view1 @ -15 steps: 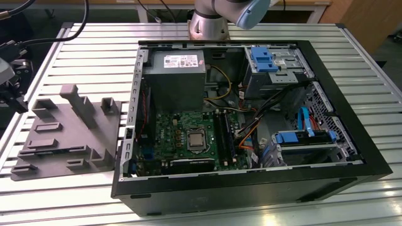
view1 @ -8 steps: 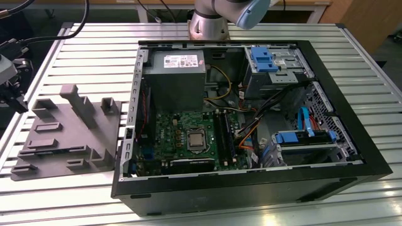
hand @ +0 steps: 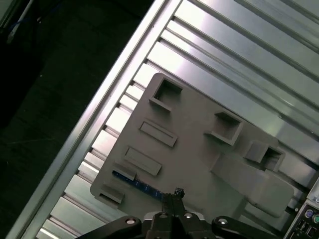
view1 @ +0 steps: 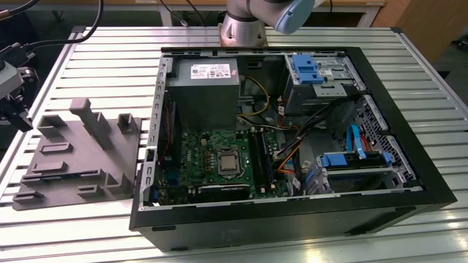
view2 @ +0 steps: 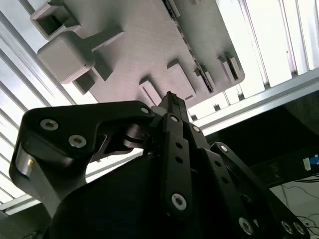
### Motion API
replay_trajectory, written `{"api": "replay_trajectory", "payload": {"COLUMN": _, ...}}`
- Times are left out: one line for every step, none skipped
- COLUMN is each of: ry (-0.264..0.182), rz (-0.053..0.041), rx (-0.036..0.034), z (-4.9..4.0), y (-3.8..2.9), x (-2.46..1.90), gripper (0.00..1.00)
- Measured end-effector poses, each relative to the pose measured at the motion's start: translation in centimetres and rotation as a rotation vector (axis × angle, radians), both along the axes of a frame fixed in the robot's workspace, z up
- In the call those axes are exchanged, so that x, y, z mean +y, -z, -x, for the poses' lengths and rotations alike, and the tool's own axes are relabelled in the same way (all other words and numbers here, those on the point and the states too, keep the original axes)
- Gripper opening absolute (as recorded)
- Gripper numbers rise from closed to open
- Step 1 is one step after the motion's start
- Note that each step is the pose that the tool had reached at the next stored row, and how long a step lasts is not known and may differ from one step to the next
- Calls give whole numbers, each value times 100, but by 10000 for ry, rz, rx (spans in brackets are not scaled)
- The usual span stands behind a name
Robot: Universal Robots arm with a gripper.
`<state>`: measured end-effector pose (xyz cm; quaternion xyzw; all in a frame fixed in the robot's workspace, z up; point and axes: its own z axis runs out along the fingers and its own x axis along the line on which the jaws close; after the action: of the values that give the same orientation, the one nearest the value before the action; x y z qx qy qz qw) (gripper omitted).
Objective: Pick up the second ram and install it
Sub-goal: 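Pick up the second ram and move it above second insertion slot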
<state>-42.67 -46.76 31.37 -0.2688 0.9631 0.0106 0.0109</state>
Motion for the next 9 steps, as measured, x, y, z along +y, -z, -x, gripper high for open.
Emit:
{"api": "replay_trajectory", "payload": {"ry": -77, "rz": 0, "rx": 0, "z": 0, "y": 0, "x": 0, "gripper": 11}}
{"api": "replay_trajectory", "payload": {"ry": -150, "rz": 0, "rx": 0, "z": 0, "y": 0, "x": 0, "gripper": 11}}
{"api": "replay_trajectory", "payload": {"ry": -224, "rz": 0, "rx": 0, "z": 0, "y": 0, "x": 0, "gripper": 11}}
{"api": "replay_trajectory", "payload": {"ry": -300, "rz": 0, "rx": 0, "z": 0, "y": 0, "x": 0, "gripper": 11}}
{"api": "replay_trajectory", "payload": {"ry": -375, "rz": 0, "rx": 0, "z": 0, "y": 0, "x": 0, "gripper": 11}}
{"api": "replay_trajectory", "payload": {"ry": -453, "rz": 0, "rx": 0, "z": 0, "y": 0, "x": 0, "gripper": 11}}
{"api": "replay_trajectory", "payload": {"ry": -543, "rz": 0, "rx": 0, "z": 0, "y": 0, "x": 0, "gripper": 11}}
{"api": "replay_trajectory", "payload": {"ry": -683, "rz": 0, "rx": 1, "z": 0, "y": 0, "x": 0, "gripper": 11}}
{"api": "replay_trajectory", "payload": {"ry": -780, "rz": 0, "rx": 0, "z": 0, "y": 0, "x": 0, "gripper": 11}}
